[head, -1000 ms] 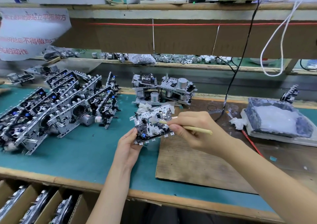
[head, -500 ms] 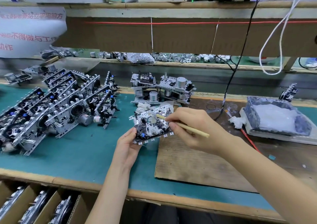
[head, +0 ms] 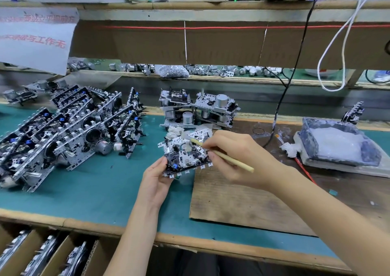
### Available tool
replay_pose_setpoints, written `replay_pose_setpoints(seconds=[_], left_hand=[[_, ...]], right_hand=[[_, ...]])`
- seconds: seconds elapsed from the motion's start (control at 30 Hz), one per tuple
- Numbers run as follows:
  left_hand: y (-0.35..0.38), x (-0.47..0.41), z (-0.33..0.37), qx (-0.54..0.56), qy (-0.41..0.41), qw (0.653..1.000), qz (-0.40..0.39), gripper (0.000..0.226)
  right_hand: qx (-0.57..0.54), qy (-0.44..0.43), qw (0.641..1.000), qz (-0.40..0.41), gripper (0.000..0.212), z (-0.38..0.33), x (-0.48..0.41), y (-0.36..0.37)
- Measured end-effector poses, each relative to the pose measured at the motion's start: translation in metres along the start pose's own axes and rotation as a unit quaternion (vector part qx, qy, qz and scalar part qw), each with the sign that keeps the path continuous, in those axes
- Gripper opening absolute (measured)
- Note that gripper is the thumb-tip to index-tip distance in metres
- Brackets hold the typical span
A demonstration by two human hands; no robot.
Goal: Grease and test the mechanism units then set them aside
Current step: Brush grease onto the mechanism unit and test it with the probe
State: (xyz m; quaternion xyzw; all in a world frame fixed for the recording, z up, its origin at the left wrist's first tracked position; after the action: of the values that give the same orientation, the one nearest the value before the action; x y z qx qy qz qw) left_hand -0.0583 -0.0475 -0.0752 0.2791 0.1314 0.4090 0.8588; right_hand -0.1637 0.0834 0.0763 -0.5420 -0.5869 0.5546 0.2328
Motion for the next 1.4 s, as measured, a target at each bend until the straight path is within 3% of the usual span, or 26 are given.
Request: replay_pose_setpoints(seconds=[0.37, 0.6, 0.73, 0.83, 0.93, 1.0, 1.07, 1.2, 1.3, 1.4], left_hand=[[-0.003, -0.003, -0.001, -0.013, 0.008, 1.0, -0.006, 0.026], [-0.005, -0.003, -0.002, -0.008, 0.012, 1.0, -0.016, 0.043], [-0.009, -0.006, -0.004, -0.009, 0.013, 1.0, -0.026, 0.052], [-0.01, -0.007, -0.005, -0.007, 0.016, 0.999, -0.038, 0.058], [-0.011, -0.009, -0.007, 0.001, 0.017, 0.999, -0.044, 0.06], [-0.011, -0.011, -0.008, 0.009, 0.014, 0.999, -0.044, 0.06], [-0.011, -0.012, -0.01, 0.015, 0.012, 0.999, -0.043, 0.054], [-0.009, -0.012, -0.01, 0.006, 0.018, 0.998, -0.062, 0.047], [-0.007, -0.011, -0.008, 0.005, 0.021, 0.997, -0.071, 0.028], [-0.01, -0.012, -0.01, 0.015, 0.016, 0.998, -0.063, 0.049]], right_hand=[[0.027, -0.009, 0.999, -0.029, 0.015, -0.001, 0.001, 0.006], [0.031, -0.008, 0.999, -0.001, 0.017, -0.001, 0.004, 0.001], [0.133, 0.081, 0.987, 0.047, 0.016, 0.019, 0.02, -0.007], [0.205, 0.236, 0.949, 0.033, 0.015, 0.051, 0.044, -0.011], [0.28, 0.462, 0.838, -0.077, 0.028, 0.089, 0.086, -0.012], [0.289, 0.545, 0.777, -0.129, 0.027, 0.101, 0.113, -0.012], [0.276, 0.581, 0.744, -0.181, 0.034, 0.106, 0.132, -0.004], [0.26, 0.574, 0.733, -0.257, 0.034, 0.106, 0.144, 0.014], [0.253, 0.559, 0.736, -0.285, 0.031, 0.105, 0.143, 0.019], [0.254, 0.555, 0.738, -0.288, 0.029, 0.102, 0.137, 0.013]])
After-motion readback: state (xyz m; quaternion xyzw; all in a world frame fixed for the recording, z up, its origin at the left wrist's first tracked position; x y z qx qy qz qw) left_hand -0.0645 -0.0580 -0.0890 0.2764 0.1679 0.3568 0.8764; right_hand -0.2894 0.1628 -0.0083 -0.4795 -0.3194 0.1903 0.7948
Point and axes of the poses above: each hand's wrist, its own x-axis away from the middle knuckle, its own y-axis out of the palm, z = x × y, the point moved 6 cm from there along -x, towards the middle knuckle, and after that the axes turned 13 degrees about -z, right-handed, at the moved point
